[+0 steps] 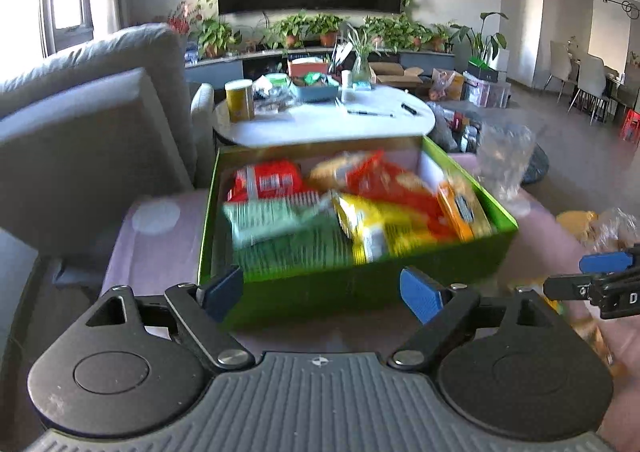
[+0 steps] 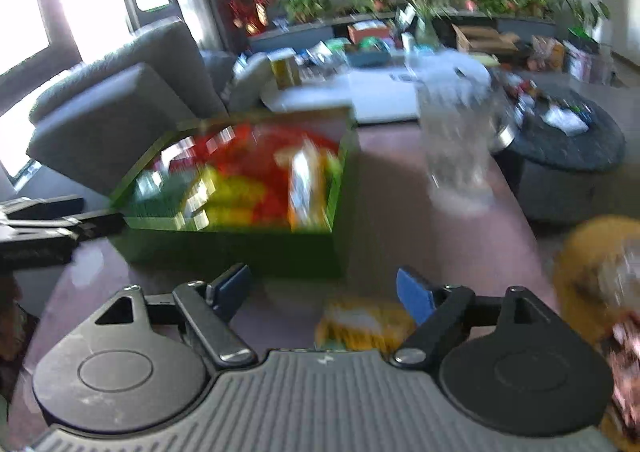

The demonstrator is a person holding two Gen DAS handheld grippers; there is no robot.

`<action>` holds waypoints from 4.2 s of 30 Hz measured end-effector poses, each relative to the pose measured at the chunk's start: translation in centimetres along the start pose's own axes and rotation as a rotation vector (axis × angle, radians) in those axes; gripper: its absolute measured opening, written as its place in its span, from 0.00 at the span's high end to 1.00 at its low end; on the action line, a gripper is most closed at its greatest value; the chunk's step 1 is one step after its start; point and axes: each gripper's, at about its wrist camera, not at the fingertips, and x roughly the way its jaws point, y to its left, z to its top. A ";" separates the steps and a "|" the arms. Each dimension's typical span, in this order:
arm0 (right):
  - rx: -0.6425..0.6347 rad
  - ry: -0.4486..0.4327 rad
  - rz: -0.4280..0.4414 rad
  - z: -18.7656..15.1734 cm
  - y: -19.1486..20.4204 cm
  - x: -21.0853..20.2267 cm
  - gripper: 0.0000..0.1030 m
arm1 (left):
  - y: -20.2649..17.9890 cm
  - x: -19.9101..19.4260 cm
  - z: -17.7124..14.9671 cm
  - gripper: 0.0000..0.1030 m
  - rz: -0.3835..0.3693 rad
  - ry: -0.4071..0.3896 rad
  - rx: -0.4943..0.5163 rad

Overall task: Organize snacks
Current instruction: 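Move the left gripper to the red-and-white packet while the right approaches the brown nut-print bag, then grasp the red-and-white packet with the left gripper while the right grasps the brown nut-print bag, then carry the packet and the brown bag over the green box with both grippers, then open both grippers to drop the packet and brown bag into the box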

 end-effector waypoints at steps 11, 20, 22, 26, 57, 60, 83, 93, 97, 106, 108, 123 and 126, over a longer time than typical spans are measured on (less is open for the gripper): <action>-0.008 0.108 -0.118 -4.9 0.4 -0.5 0.29 | -0.8 -0.7 -6.3 0.17 0.008 0.111 0.035; 0.014 0.147 -0.171 -6.1 1.1 0.5 0.29 | -2.2 0.7 -8.0 0.17 0.005 0.155 0.068; 0.007 0.156 -0.188 -6.3 1.2 0.7 0.30 | -2.3 0.9 -8.1 0.18 0.006 0.160 0.071; 0.052 0.156 -0.193 -6.7 0.6 0.3 0.30 | -2.5 1.1 -8.4 0.18 0.006 0.166 0.070; -0.035 0.117 0.109 -5.9 6.0 -1.7 0.38 | -0.8 -3.3 -7.8 0.57 -0.058 0.078 -0.033; -0.041 0.101 0.111 -5.4 6.3 -2.1 0.38 | -0.9 -3.7 -7.6 0.57 -0.062 0.068 -0.031; -0.104 -0.045 0.147 -0.2 8.7 -3.6 0.38 | -0.5 -5.7 -2.2 0.57 -0.074 -0.062 0.005; -0.080 -0.095 0.152 2.7 8.5 -2.5 0.37 | 0.2 -3.4 1.5 0.57 -0.084 -0.085 -0.002; -0.035 -0.110 0.143 3.9 7.8 -1.6 0.37 | 0.4 -1.7 2.8 0.57 -0.054 -0.087 0.020; 0.024 -0.103 0.156 5.6 6.4 0.3 0.37 | 1.0 1.6 4.7 0.57 -0.039 -0.072 0.007; 0.035 -0.098 0.158 5.9 6.0 0.9 0.38 | 1.1 2.5 4.9 0.57 -0.034 -0.068 0.009; 0.083 -0.084 0.160 6.8 4.5 3.1 0.38 | 1.1 7.2 4.1 0.51 -0.020 -0.030 0.020; 0.094 -0.082 0.160 6.9 4.3 3.3 0.37 | 1.0 7.3 3.6 0.31 0.013 -0.034 0.024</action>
